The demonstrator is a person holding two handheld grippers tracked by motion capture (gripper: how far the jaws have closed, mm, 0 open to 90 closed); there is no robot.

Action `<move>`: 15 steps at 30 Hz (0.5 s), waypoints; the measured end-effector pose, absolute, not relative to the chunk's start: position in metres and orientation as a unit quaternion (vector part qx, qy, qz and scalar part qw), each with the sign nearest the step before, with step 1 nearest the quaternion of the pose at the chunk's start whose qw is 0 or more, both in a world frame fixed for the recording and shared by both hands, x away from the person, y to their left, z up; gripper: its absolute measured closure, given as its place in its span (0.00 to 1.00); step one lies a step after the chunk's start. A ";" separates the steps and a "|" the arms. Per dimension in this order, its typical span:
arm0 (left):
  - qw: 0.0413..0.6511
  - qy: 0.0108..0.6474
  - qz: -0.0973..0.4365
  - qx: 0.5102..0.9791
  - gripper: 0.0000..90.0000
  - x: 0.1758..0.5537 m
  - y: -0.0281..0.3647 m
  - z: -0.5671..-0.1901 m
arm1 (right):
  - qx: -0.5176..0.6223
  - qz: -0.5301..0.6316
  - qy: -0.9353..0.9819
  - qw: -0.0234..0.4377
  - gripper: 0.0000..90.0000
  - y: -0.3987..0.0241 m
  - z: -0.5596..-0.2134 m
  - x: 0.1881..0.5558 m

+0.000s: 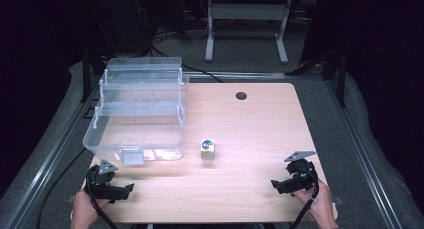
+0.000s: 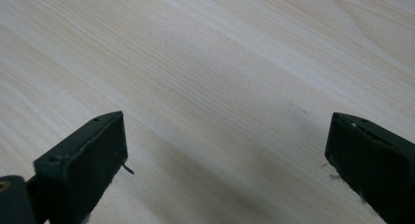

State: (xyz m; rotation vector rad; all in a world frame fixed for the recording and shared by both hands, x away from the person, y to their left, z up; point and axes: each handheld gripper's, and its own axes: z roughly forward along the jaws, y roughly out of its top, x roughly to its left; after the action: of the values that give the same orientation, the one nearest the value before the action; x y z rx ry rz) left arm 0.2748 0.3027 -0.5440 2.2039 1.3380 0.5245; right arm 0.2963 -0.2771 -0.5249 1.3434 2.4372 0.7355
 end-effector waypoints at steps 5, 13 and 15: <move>0.251 0.492 0.194 0.810 0.00 0.272 0.303 -0.545 | 0.455 0.256 0.843 0.130 0.02 -0.274 -0.522 0.297; 0.246 0.493 0.195 0.811 0.00 0.268 0.304 -0.547 | 0.436 0.255 0.854 0.127 0.02 -0.260 -0.514 0.305; 0.253 0.495 0.196 0.808 0.00 0.267 0.306 -0.546 | 0.432 0.255 0.855 0.131 0.02 -0.256 -0.510 0.308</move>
State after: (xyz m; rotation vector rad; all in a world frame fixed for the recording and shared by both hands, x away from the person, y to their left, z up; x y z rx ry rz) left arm 0.2674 0.3055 -0.5456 2.1966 1.3453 0.5329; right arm 0.3082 -0.2559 -0.5102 1.2537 2.4836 0.7406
